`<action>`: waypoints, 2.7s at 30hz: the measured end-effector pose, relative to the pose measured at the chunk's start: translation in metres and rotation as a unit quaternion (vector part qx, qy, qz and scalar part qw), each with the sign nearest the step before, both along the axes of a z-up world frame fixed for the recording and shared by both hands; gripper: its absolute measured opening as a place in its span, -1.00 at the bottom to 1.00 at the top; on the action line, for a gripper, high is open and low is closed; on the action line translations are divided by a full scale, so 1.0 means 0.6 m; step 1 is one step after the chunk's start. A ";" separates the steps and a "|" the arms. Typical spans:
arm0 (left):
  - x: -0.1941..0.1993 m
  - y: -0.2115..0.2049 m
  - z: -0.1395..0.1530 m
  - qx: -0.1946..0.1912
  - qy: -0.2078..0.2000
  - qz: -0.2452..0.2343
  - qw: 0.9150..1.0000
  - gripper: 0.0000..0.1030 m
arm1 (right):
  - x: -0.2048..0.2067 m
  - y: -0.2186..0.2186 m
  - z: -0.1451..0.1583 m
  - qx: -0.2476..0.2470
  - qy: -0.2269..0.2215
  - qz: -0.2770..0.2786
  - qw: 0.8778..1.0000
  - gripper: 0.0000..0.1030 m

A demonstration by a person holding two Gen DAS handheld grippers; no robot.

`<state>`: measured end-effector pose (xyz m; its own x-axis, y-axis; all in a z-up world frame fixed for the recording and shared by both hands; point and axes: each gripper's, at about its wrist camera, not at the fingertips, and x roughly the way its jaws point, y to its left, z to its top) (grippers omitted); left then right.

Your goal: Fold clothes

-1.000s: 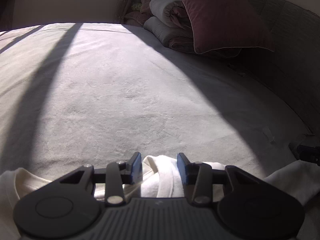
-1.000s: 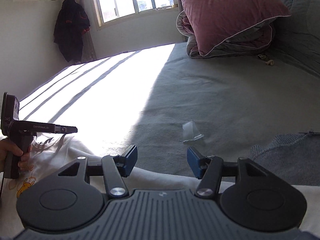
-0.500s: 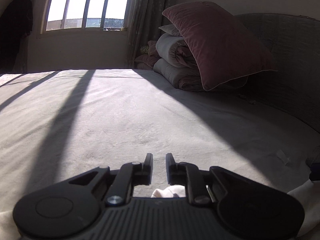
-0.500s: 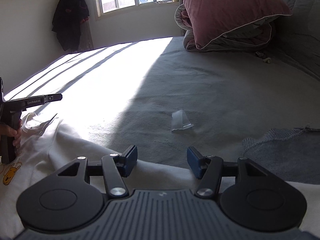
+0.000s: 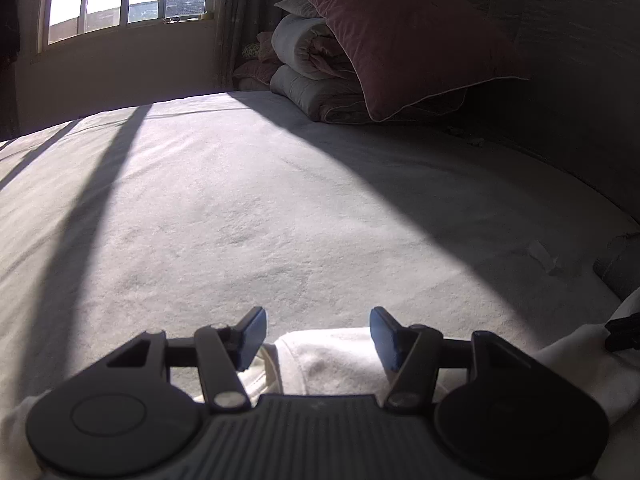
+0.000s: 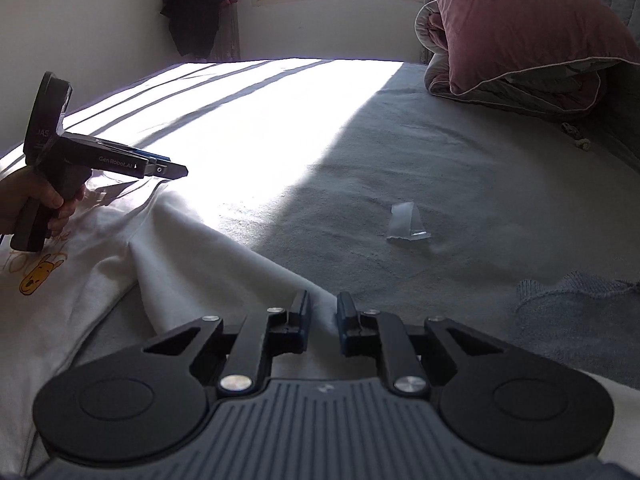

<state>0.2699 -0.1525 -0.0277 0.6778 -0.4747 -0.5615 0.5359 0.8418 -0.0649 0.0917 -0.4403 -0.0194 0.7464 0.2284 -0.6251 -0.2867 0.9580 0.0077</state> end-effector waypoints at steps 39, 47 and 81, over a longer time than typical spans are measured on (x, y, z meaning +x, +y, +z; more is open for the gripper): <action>-0.015 -0.087 -0.001 0.122 -0.008 -0.189 0.974 0.13 | 0.027 0.000 -0.027 0.057 0.019 -0.002 0.998 -0.75; -0.001 -0.095 -0.012 0.126 0.010 -0.193 0.973 0.24 | 0.023 0.011 -0.023 0.031 0.012 -0.002 0.999 -0.88; -0.127 -0.179 0.031 0.012 -0.005 -0.112 0.994 0.07 | -0.051 -0.067 0.094 -0.080 -0.093 -0.194 0.973 0.20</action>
<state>0.1934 -0.2598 -0.0091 0.5624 -0.6007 -0.5682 0.7101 0.7029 -0.0402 0.0611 -0.4807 0.0369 0.8605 -0.1827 -0.4756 0.1150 0.9791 -0.1680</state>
